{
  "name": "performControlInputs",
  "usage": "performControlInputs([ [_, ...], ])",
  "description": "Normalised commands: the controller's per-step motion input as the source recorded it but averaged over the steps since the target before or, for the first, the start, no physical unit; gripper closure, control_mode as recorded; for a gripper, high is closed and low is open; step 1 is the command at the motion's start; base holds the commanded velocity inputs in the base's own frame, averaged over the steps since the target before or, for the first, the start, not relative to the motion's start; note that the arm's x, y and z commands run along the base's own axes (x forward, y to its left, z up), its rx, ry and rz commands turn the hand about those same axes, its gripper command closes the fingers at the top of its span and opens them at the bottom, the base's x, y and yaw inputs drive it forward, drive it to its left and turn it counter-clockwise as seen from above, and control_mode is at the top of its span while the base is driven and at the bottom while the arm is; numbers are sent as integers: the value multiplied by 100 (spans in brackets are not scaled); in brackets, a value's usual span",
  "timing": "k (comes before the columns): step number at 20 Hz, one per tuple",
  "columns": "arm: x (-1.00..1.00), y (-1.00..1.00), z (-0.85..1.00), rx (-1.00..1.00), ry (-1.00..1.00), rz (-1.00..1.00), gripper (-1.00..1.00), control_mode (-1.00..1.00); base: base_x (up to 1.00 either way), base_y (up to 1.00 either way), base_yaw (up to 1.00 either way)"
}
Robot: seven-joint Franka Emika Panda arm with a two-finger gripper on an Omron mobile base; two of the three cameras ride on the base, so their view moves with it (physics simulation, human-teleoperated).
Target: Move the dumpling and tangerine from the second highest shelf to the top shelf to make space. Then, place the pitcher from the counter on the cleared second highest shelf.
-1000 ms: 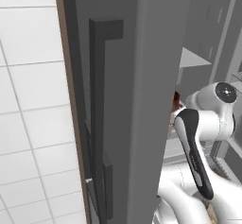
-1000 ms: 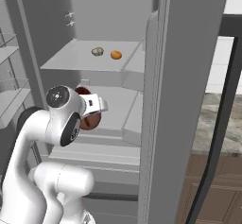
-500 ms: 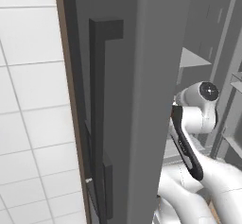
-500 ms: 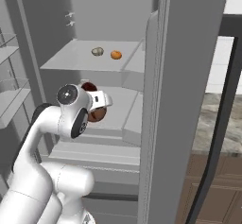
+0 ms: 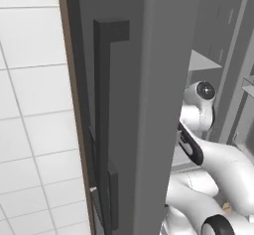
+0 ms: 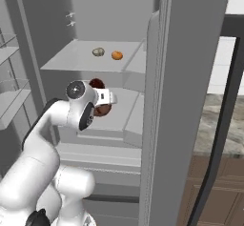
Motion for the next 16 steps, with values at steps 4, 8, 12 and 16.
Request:
performControlInputs([
  [4,53,0,-16,7,0,-3,100,-100,0,0,0],
  [8,54,0,-30,5,0,0,100,-100,0,0,0],
  [12,52,0,-42,1,0,0,100,-100,0,0,0],
  [16,51,0,-48,0,0,0,100,-100,0,0,0],
])
